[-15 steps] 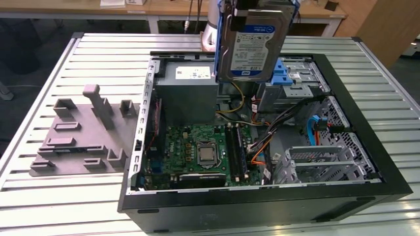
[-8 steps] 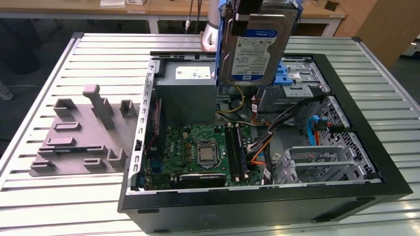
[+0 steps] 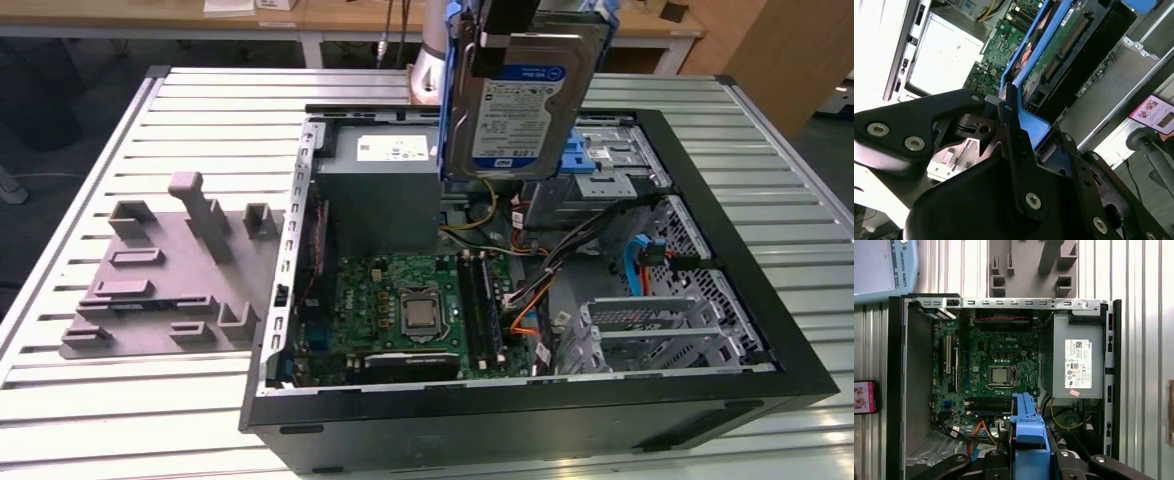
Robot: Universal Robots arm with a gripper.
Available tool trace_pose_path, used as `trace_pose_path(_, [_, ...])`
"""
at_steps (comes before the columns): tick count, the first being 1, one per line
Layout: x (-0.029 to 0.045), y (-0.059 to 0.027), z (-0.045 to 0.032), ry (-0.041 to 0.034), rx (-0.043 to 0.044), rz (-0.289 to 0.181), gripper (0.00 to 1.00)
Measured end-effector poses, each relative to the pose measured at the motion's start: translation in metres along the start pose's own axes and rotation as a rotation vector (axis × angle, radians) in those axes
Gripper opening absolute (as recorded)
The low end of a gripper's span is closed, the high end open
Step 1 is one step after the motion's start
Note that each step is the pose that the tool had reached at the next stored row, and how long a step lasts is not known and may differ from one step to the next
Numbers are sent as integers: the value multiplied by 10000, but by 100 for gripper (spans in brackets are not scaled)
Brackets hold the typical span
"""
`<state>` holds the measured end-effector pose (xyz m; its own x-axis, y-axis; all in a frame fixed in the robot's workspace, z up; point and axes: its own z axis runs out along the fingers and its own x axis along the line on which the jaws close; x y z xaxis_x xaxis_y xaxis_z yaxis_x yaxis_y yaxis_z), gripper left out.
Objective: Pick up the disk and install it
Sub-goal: 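Insert the disk into the insertion slot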
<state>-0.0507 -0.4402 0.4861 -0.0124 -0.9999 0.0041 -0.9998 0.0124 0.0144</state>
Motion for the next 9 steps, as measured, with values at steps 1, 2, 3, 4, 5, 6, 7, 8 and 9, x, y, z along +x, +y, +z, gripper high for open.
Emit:
trace_pose_path(1, [7,0,0,0,0,0,36])
trace_pose_path(2, [14,0,0,0,0,0,36])
trace_pose_path(3, [21,0,0,0,0,0,36])
trace_pose_path(4, [28,0,0,0,0,0,36])
trace_pose_path(5, [35,0,0,0,0,0,36])
trace_pose_path(6, [41,0,1,0,0,0,36])
trace_pose_path(7, [46,0,2,-1,0,3,36])
trace_pose_path(8, [50,-1,2,0,0,11,36])
trace_pose_path(9, [53,-1,4,-2,0,24,36])
